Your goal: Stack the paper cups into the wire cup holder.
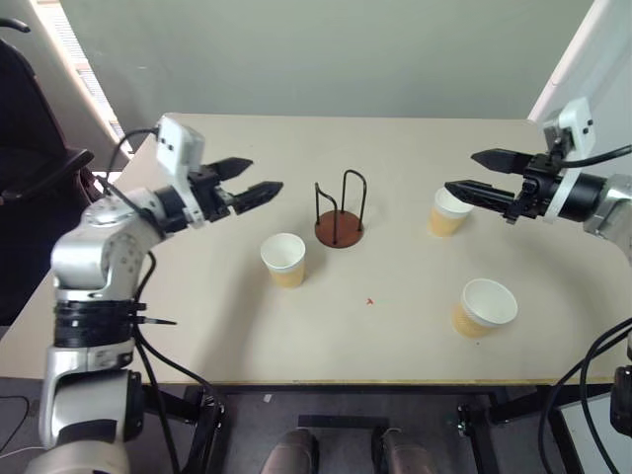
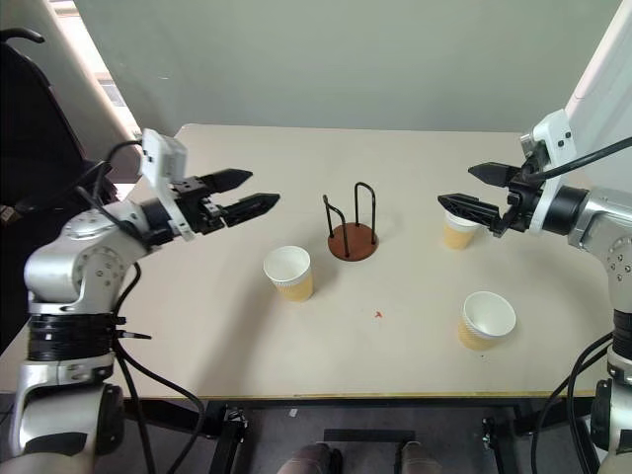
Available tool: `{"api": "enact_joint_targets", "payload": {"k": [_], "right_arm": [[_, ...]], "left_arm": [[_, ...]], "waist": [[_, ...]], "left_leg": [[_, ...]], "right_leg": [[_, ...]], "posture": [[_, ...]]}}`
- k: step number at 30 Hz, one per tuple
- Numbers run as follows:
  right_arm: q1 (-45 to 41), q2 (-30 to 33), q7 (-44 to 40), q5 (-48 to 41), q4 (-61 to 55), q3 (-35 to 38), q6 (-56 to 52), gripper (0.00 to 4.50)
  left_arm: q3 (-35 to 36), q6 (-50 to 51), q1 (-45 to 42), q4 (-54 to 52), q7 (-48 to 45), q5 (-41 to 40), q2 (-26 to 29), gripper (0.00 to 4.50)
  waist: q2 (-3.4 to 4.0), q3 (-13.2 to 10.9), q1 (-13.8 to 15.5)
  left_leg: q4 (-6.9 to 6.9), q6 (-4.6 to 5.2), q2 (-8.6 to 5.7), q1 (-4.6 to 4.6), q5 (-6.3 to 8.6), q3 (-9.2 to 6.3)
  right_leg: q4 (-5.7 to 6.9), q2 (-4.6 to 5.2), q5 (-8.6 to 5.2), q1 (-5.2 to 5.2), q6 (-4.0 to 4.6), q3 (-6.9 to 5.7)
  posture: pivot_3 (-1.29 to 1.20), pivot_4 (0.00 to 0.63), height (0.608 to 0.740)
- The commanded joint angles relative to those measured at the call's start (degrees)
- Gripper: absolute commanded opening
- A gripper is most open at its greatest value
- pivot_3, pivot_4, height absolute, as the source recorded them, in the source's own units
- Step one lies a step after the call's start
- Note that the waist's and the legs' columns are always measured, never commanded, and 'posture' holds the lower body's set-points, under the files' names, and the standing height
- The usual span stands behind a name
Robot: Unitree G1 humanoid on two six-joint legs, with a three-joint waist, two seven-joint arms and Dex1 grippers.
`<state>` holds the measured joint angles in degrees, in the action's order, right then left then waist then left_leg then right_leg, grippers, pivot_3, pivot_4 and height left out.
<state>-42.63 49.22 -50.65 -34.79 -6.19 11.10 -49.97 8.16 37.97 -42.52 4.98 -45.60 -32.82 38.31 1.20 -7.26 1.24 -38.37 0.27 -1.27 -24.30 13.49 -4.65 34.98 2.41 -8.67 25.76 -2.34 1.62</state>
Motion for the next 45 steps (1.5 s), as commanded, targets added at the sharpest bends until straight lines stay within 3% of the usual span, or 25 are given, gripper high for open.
{"api": "enact_joint_targets", "payload": {"k": [1, 18, 45], "right_arm": [[-0.7, 2.1, -0.2, -1.3, -1.7, 2.4, -0.4, 4.50], [-1.7, 4.0, 0.9, -2.8, -2.4, 1.9, -2.8, 4.50], [-0.4, 4.3, 1.4, -5.5, -5.4, 3.7, -3.2, 4.50]], "left_arm": [[-0.3, 1.6, -1.3, -3.6, 2.0, 0.0, -1.3, 4.50], [-9.3, 6.2, -3.6, -3.2, 4.0, 4.9, -5.7, 4.50], [-13.9, -4.9, -16.0, 22.6, 1.9, 16.9, -17.4, 4.50]], "waist": [[-0.01, 0.0, 0.0], [-0.03, 0.0, 0.1], [-0.04, 0.0, 0.4]], "left_leg": [[-0.01, 0.00, 0.00, 0.00, 0.00, 0.00], [-0.06, 0.04, 0.00, 0.01, -0.06, 0.01], [-0.23, 0.18, -0.01, -0.10, -0.10, 0.08]], "right_leg": [[0.00, 0.00, 0.01, 0.00, -0.02, 0.00], [0.00, 0.00, 0.07, -0.05, -0.13, 0.00], [-0.07, 0.03, 0.18, -0.08, -0.38, 0.02]], "posture": [[0.00, 0.150, 0.740], [0.00, 0.150, 0.740], [0.00, 0.150, 0.740]]}}
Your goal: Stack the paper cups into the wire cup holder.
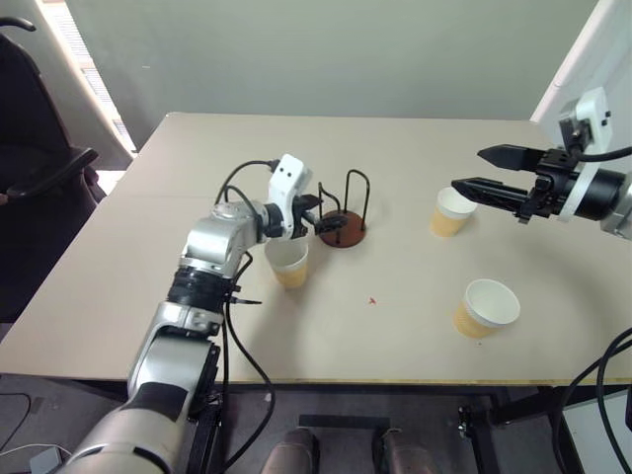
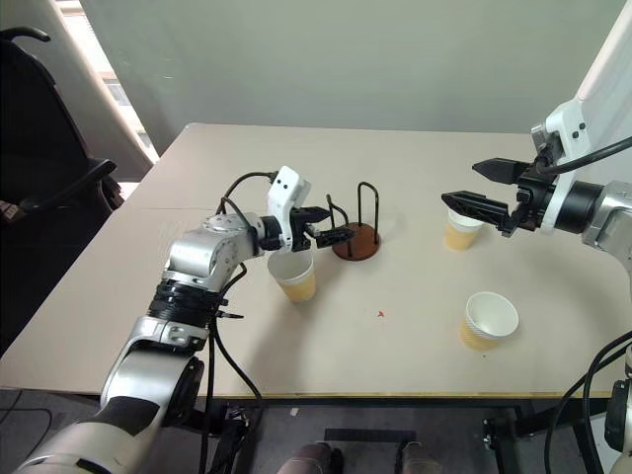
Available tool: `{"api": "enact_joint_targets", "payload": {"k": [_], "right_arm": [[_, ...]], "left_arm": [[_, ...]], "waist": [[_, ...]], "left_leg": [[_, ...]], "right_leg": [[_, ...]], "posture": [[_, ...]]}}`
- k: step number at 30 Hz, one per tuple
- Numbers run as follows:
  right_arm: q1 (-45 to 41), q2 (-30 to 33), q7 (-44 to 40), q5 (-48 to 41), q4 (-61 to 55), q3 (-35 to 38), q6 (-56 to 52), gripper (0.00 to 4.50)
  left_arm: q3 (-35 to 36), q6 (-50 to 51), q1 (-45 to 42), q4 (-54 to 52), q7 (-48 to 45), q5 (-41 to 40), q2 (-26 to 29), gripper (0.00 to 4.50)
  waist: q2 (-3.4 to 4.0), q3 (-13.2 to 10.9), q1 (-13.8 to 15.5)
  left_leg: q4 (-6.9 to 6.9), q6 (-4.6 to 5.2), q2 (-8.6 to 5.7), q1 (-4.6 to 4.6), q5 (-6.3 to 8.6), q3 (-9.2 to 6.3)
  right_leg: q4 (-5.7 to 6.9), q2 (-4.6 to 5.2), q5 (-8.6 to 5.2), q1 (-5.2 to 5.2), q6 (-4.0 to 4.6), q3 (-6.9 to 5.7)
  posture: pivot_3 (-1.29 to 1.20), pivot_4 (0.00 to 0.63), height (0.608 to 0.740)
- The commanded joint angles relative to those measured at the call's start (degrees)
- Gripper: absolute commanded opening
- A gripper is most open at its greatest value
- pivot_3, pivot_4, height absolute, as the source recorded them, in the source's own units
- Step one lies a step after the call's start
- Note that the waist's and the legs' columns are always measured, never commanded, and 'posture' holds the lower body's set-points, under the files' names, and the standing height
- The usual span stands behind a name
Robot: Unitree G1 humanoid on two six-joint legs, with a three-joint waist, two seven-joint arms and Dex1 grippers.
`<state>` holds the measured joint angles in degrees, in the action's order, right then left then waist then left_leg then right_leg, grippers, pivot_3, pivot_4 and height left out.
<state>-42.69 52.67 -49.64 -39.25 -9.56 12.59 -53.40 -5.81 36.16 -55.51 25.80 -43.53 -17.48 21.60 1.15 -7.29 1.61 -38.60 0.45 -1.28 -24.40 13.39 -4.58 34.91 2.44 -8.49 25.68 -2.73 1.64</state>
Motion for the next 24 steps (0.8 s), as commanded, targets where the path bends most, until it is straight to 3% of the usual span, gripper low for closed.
{"api": "enact_joint_targets", "payload": {"k": [1, 9, 11, 13, 22, 24], "right_arm": [[-0.2, 0.9, 0.5, -1.1, -2.1, 2.3, 0.2, 4.50], [0.7, 0.9, 1.4, -1.7, -3.0, 3.2, -0.2, 4.50], [1.1, 1.0, 1.6, -2.0, -3.4, 3.4, -0.4, 4.50], [1.5, 1.0, 1.7, -2.1, -3.6, 3.5, -0.3, 4.50], [2.4, 0.8, 1.8, -2.5, -4.5, 3.9, -0.2, 4.50], [2.6, 0.8, 1.9, -2.5, -4.6, 4.0, 0.0, 4.50]], "left_arm": [[-0.1, -3.9, -3.7, 3.2, -0.1, 2.3, -1.2, 4.50], [0.2, -9.4, -5.9, 10.7, 0.7, 5.6, -5.3, 4.50], [0.9, -10.3, -6.3, 11.7, 0.7, 5.7, -6.0, 4.14], [1.5, -12.4, -6.8, 13.2, 0.8, 5.8, -6.5, 3.73], [2.7, -16.8, -9.0, 17.4, 0.8, 6.4, -9.0, 0.47], [2.8, -17.1, -8.8, 17.1, -0.1, 6.3, -9.0, 0.08]], "waist": [[0.00, 0.0, 0.0], [0.00, 0.0, 0.1], [0.00, 0.0, 0.1], [0.00, 0.0, 0.1], [0.00, 0.0, 0.2], [0.00, 0.0, 0.2]], "left_leg": [[-0.02, 0.01, 0.00, -0.01, 0.00, 0.01], [-0.06, 0.07, -0.01, -0.04, 0.00, 0.06], [-0.08, 0.09, -0.01, -0.09, 0.00, 0.07], [-0.11, 0.10, -0.01, -0.10, -0.01, 0.08], [-0.37, 0.23, -0.03, -0.23, 0.05, 0.09], [-0.42, 0.25, -0.03, -0.25, 0.06, 0.10]], "right_leg": [[0.00, 0.00, 0.01, 0.00, -0.01, 0.00], [-0.02, 0.01, 0.04, 0.00, -0.11, 0.03], [-0.04, 0.01, 0.05, 0.02, -0.13, 0.03], [-0.04, 0.01, 0.05, 0.02, -0.15, 0.03], [-0.05, 0.01, 0.06, 0.02, -0.25, 0.04], [-0.06, 0.01, 0.08, 0.02, -0.28, 0.06]], "posture": [[0.00, 0.150, 0.740], [0.00, 0.150, 0.740], [0.00, 0.150, 0.740], [0.00, 0.150, 0.740], [0.00, 0.150, 0.740], [0.00, 0.150, 0.740]]}}
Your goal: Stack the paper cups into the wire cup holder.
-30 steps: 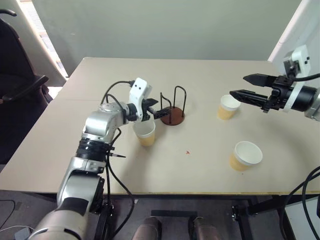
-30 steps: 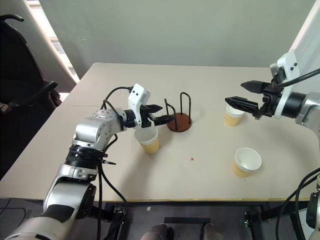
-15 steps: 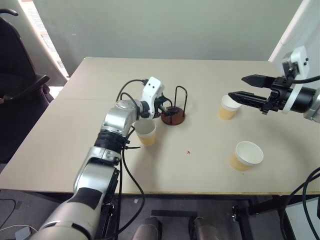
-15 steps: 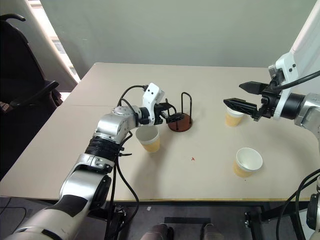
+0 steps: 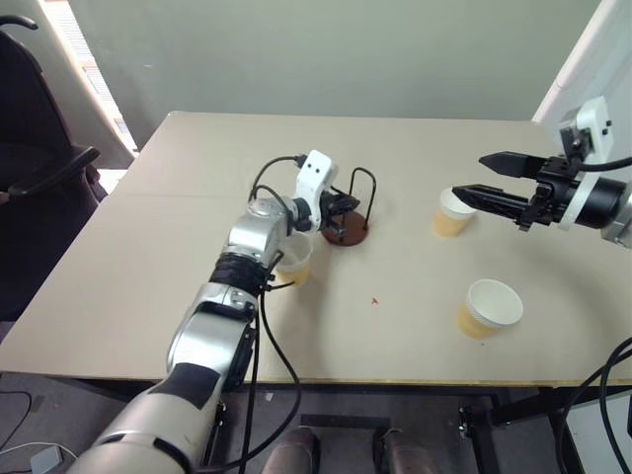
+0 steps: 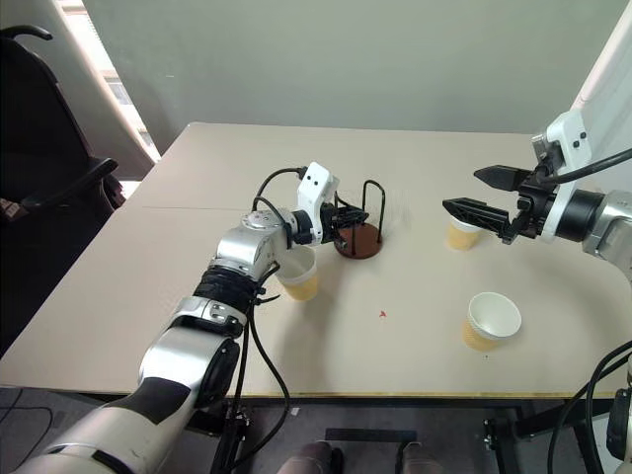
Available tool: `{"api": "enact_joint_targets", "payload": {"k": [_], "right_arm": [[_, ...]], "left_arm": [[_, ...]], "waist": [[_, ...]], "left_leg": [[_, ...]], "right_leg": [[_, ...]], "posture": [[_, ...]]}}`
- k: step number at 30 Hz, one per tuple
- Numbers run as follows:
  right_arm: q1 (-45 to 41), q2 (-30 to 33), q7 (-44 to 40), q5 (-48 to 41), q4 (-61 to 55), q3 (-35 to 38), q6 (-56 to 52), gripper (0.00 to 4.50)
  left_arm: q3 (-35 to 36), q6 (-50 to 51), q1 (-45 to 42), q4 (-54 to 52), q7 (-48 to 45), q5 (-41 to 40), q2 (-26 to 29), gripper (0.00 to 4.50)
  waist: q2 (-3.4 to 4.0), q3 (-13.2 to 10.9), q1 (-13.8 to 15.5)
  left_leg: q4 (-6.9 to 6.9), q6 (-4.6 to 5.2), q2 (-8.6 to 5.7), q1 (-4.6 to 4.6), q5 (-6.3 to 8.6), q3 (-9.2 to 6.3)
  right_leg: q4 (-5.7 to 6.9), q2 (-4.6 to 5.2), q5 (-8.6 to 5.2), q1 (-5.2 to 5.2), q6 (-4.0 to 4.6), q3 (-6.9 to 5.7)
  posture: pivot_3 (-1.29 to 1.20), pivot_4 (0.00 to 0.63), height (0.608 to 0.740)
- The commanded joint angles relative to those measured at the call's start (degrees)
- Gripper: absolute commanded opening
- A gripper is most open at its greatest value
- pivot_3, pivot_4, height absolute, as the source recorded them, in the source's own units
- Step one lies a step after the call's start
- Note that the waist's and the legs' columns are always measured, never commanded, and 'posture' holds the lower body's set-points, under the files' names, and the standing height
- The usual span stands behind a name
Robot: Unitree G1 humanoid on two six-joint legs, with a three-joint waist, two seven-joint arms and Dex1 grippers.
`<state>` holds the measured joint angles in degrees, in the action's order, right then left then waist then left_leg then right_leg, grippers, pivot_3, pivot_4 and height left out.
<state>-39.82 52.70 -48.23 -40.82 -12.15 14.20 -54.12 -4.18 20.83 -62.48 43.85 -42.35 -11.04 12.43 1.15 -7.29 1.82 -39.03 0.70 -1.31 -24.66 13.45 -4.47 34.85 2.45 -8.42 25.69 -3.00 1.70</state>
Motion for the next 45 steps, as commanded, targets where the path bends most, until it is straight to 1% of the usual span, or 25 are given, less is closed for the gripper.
{"api": "enact_joint_targets", "payload": {"k": [1, 6, 10, 14, 19, 23, 26, 32, 39, 41, 42, 43, 45], "right_arm": [[-0.2, 0.8, 0.6, -0.9, -2.1, 2.4, 0.7, 4.50], [0.2, 0.9, 0.8, -1.1, -2.4, 2.9, 0.6, 4.50], [0.7, 1.6, 0.9, -1.4, -2.8, 3.7, 0.2, 4.50], [2.4, 4.8, -0.3, -3.1, -4.2, 6.3, -1.8, 4.50], [6.2, 9.9, -2.3, -6.2, -5.8, 11.0, -4.7, 4.50], [7.1, 12.3, -2.4, -8.8, -6.4, 14.1, -6.7, 4.50], [7.8, 12.9, -1.7, -10.6, -7.3, 15.8, -7.9, 4.50], [10.0, 12.6, -0.2, -12.5, -9.8, 17.2, -8.8, 4.50], [12.0, 12.8, -0.2, -13.8, -11.0, 16.9, -8.7, 4.50], [12.7, 13.1, -1.0, -15.0, -11.6, 16.3, -9.0, 4.50], [13.0, 13.4, -1.6, -15.6, -12.2, 15.8, -9.2, 4.50], [13.2, 13.9, -2.3, -16.3, -12.8, 15.3, -9.4, 4.50], [13.3, 14.9, -3.5, -17.5, -13.6, 14.1, -9.8, 4.50]], "left_arm": [[1.1, -2.0, -1.6, -1.4, -1.8, -0.2, 0.3, 0.08], [0.6, -1.7, 0.1, -5.1, -5.2, -0.7, 0.9, 0.08], [-0.1, 0.0, 2.2, -10.9, -8.7, -1.6, 1.6, 0.08], [-1.5, 5.0, 5.5, -20.5, -14.0, -4.1, 3.2, 0.08], [-2.7, 11.7, 8.7, -29.7, -17.5, -7.7, 4.3, 0.08], [-3.5, 14.2, 9.5, -32.3, -18.3, -9.5, 3.6, 0.08], [-4.7, 15.3, 10.1, -33.8, -19.5, -10.6, 3.2, 0.08], [-8.8, 13.9, 12.0, -35.6, -23.9, -10.4, 4.1, 0.08], [-12.4, 9.5, 14.3, -33.7, -25.0, -7.1, 5.5, 0.08], [-13.3, 8.1, 15.0, -33.1, -25.3, -6.1, 5.7, 0.69], [-13.7, 7.6, 15.3, -33.0, -25.6, -5.8, 5.9, 0.86], [-14.0, 7.2, 15.5, -33.0, -26.0, -5.6, 6.0, 1.13], [-14.1, 7.1, 15.6, -33.0, -26.5, -5.7, 6.0, 1.89]], "waist": [[0.00, 0.0, 0.0], [0.00, 0.0, 0.0], [0.00, 0.0, 0.0], [0.00, 0.0, 0.1], [0.00, 0.0, 0.2], [0.00, 0.0, 0.3], [0.00, 0.0, 0.3], [0.01, 0.0, 0.3], [0.01, 0.0, 0.3], [0.01, 0.0, 0.3], [0.01, 0.0, 0.3], [0.01, 0.0, 0.3], [0.01, 0.0, 0.3]], "left_leg": [[-0.02, 0.00, 0.00, 0.00, 0.00, 0.01], [-0.02, 0.01, -0.01, -0.01, 0.01, 0.02], [-0.03, 0.03, -0.01, -0.03, 0.01, 0.03], [-0.05, 0.04, -0.01, -0.10, 0.02, 0.02], [-0.09, 0.07, -0.02, -0.22, 0.04, 0.02], [-0.15, 0.07, -0.02, -0.23, 0.04, 0.03], [-0.15, 0.08, -0.03, -0.20, 0.04, 0.06], [-0.15, 0.18, -0.03, -0.12, 0.08, 0.10], [-0.17, 0.36, -0.05, -0.09, 0.09, 0.10], [-0.18, 0.36, -0.06, -0.10, 0.09, 0.11], [-0.17, 0.36, -0.07, -0.10, 0.09, 0.11], [-0.17, 0.35, -0.07, -0.10, 0.09, 0.11], [-0.17, 0.34, -0.08, -0.12, 0.08, 0.11]], "right_leg": [[0.00, 0.00, 0.00, 0.00, 0.00, 0.02], [0.00, 0.00, 0.00, 0.00, -0.02, 0.02], [-0.02, 0.00, -0.02, 0.01, -0.04, 0.01], [-0.02, -0.01, -0.03, 0.04, -0.07, 0.01], [-0.07, 0.01, -0.06, 0.08, -0.11, 0.02], [-0.05, 0.03, -0.06, 0.07, -0.11, 0.02], [-0.03, 0.07, -0.04, 0.06, -0.13, 0.02], [-0.03, 0.07, -0.04, 0.01, -0.22, 0.07], [-0.04, 0.07, -0.05, -0.02, -0.28, 0.11], [-0.04, 0.07, -0.07, -0.02, -0.31, 0.12], [-0.04, 0.07, -0.08, -0.02, -0.33, 0.12], [-0.04, 0.07, -0.09, -0.02, -0.34, 0.12], [-0.04, 0.07, -0.13, -0.02, -0.38, 0.12]], "posture": [[0.00, 0.150, 0.740], [0.00, 0.150, 0.740], [0.00, 0.150, 0.740], [0.00, 0.150, 0.740], [0.00, 0.150, 0.740], [0.00, 0.150, 0.740], [0.00, 0.150, 0.740], [0.00, 0.150, 0.740], [0.00, 0.150, 0.740], [0.00, 0.150, 0.740], [0.00, 0.150, 0.740], [0.00, 0.150, 0.740], [0.00, 0.150, 0.740]]}}
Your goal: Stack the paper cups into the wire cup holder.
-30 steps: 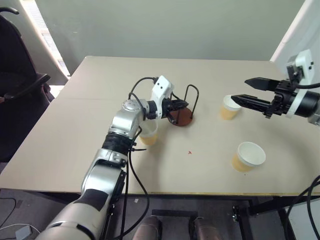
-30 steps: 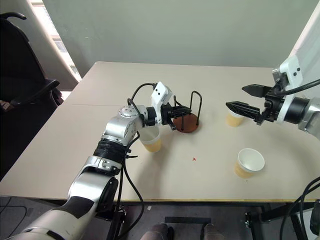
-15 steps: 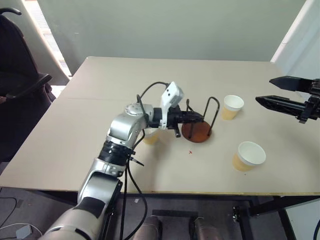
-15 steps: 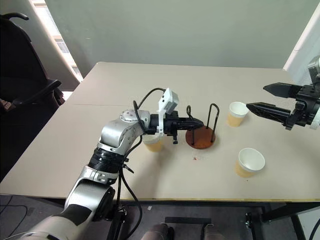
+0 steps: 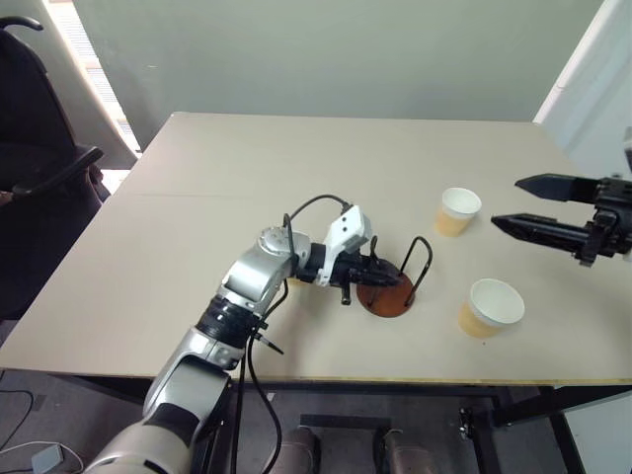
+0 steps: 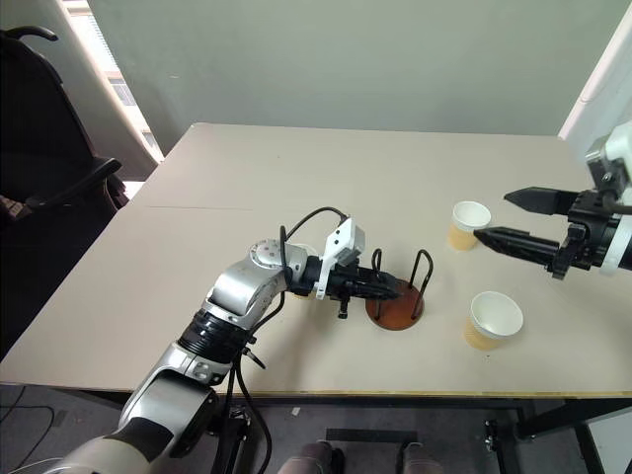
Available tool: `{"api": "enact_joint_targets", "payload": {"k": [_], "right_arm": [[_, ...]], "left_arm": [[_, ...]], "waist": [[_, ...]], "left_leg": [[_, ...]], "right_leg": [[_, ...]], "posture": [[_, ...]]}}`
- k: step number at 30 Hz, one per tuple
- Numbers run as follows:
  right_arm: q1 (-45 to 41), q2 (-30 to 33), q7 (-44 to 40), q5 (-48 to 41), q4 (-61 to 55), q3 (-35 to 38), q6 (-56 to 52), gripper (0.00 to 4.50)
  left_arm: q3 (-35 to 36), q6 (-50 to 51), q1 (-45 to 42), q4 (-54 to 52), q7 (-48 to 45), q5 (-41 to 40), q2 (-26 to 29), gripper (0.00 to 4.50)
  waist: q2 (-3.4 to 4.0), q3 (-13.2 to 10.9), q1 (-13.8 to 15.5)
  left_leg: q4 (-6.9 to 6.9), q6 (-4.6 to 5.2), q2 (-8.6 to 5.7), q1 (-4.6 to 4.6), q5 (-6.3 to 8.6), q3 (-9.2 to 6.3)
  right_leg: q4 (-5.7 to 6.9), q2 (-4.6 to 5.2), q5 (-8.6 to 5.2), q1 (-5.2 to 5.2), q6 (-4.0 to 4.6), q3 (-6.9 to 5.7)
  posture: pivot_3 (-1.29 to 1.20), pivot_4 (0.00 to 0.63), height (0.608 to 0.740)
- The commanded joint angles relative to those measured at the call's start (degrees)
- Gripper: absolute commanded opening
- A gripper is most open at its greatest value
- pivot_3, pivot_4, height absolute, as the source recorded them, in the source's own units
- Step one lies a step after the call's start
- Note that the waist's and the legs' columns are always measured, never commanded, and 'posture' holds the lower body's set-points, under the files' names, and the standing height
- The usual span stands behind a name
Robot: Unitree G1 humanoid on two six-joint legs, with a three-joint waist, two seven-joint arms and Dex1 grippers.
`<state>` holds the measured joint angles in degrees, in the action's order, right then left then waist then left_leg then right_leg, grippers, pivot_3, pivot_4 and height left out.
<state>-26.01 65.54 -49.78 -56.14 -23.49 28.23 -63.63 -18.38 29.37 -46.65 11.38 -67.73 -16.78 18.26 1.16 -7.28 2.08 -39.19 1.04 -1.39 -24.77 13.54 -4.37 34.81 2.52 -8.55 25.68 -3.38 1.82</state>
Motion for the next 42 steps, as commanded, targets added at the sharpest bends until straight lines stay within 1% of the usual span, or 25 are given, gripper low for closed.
{"api": "enact_joint_targets", "payload": {"k": [1, 4, 6, 7, 8, 11, 14, 16, 24, 31, 35, 37, 42], "right_arm": [[-0.5, 2.8, -2.9, -2.5, -2.5, -0.7, -0.1, 4.50], [-0.7, 4.0, -4.3, -2.8, -2.5, -2.0, 0.4, 4.50], [-1.6, 4.4, -4.8, -2.7, -2.2, -3.5, 1.1, 4.50], [-1.9, 4.5, -5.0, -2.6, -2.1, -4.0, 1.3, 4.50], [-2.2, 4.5, -5.1, -2.5, -2.0, -4.5, 1.5, 4.50], [-3.4, 4.6, -5.8, -1.6, -1.3, -6.5, 2.7, 4.50], [-4.2, 4.9, -6.5, -1.0, -0.7, -7.8, 3.5, 4.50], [-4.5, 4.8, -7.0, -0.4, -0.3, -8.8, 4.2, 4.50], [-4.7, 3.3, -7.8, 0.8, 0.3, -11.4, 6.2, 4.50], [-11.0, 2.4, -11.0, 5.3, 4.4, -18.3, 10.0, 4.50], [-14.3, 2.3, -13.6, 8.4, 7.2, -21.2, 12.0, 4.50], [-16.0, 2.0, -14.5, 9.8, 8.5, -22.5, 12.8, 4.50], [-18.5, 1.3, -15.9, 12.5, 10.7, -24.1, 14.0, 4.50]], "left_arm": [[0.1, -1.3, -0.3, -0.5, -1.0, 0.1, 0.1, 2.16], [0.1, -0.8, -0.4, -0.5, -1.3, 0.0, -0.1, 3.29], [0.1, -1.2, -0.4, -0.9, -1.2, 0.1, -0.1, 3.93], [0.1, -1.4, -0.3, -1.0, -1.1, 0.2, -0.2, 4.35], [0.2, -1.4, -0.3, -1.2, -1.1, 0.3, -0.1, 4.47], [0.4, -0.2, 0.1, -4.1, -2.2, -0.3, 1.7, 4.47], [0.2, 0.1, 0.8, -7.3, -4.4, -0.6, 4.8, 4.47], [1.0, 0.9, 1.2, -9.6, -5.5, -1.0, 7.8, 4.47], [3.2, 5.1, 3.3, -18.0, -5.9, -3.2, 15.8, 4.47], [7.8, 4.6, 5.1, -20.5, -6.2, -4.4, 23.5, 4.47], [10.2, 5.4, 5.2, -21.0, -6.6, -5.9, 26.7, 4.47], [11.3, 5.2, 5.3, -21.2, -7.0, -6.2, 28.6, 4.47], [14.3, 6.3, 4.6, -19.9, -7.4, -8.0, 32.1, 4.47]], "waist": [[0.00, 0.0, 0.0], [0.00, 0.0, 0.0], [0.00, 0.0, 0.0], [0.00, 0.0, 0.0], [0.00, 0.0, 0.0], [0.00, 0.0, -0.1], [0.01, 0.0, -0.1], [0.01, 0.0, -0.2], [0.01, 0.0, -0.2], [0.02, 0.0, -0.6], [0.02, 0.0, -0.6], [0.02, 0.0, -0.6], [0.02, 0.0, -0.7]], "left_leg": [[0.00, 0.00, 0.00, -0.01, 0.00, 0.00], [0.00, 0.00, -0.02, -0.04, 0.00, 0.00], [-0.01, 0.00, -0.03, -0.06, 0.00, 0.00], [-0.02, 0.00, -0.04, -0.06, 0.00, 0.01], [-0.02, 0.00, -0.04, -0.06, 0.00, 0.01], [-0.01, 0.01, -0.04, -0.06, 0.01, 0.01], [0.01, 0.01, -0.02, -0.07, 0.01, 0.01], [0.00, 0.02, -0.03, -0.06, 0.01, 0.00], [-0.02, 0.08, -0.03, -0.09, 0.05, -0.01], [0.03, 0.16, 0.00, -0.05, 0.10, -0.02], [0.02, 0.53, 0.01, -0.05, 0.31, -0.09], [0.02, 0.52, 0.01, -0.06, 0.31, -0.10], [0.05, 0.52, 0.02, -0.06, 0.31, -0.12]], "right_leg": [[-0.01, 0.00, -0.01, 0.00, -0.01, 0.00], [-0.03, 0.01, -0.03, 0.00, -0.04, 0.00], [-0.07, 0.01, -0.04, -0.01, -0.05, 0.00], [-0.07, 0.02, -0.03, 0.00, -0.05, 0.02], [-0.08, 0.02, -0.03, 0.00, -0.05, 0.02], [-0.07, 0.02, -0.03, 0.01, -0.06, 0.02], [-0.07, 0.01, -0.04, 0.03, -0.07, 0.01], [-0.07, 0.01, -0.05, 0.03, -0.07, 0.01], [-0.12, 0.03, -0.07, 0.03, -0.01, 0.01], [0.00, 0.02, -0.07, 0.11, 0.15, 0.00], [0.04, 0.02, -0.16, 0.12, 0.46, -0.05], [0.04, 0.02, -0.30, 0.13, 0.79, -0.07], [0.08, 0.02, -0.32, 0.17, 0.88, -0.10]], "posture": [[0.00, 0.150, 0.740], [0.00, 0.150, 0.740], [0.00, 0.150, 0.740], [0.00, 0.150, 0.740], [0.00, 0.150, 0.740], [0.00, 0.150, 0.740], [0.00, 0.150, 0.740], [0.00, 0.150, 0.740], [0.00, 0.150, 0.740], [0.00, 0.150, 0.740], [0.00, 0.150, 0.740], [0.00, 0.150, 0.740], [0.00, 0.150, 0.740]]}}
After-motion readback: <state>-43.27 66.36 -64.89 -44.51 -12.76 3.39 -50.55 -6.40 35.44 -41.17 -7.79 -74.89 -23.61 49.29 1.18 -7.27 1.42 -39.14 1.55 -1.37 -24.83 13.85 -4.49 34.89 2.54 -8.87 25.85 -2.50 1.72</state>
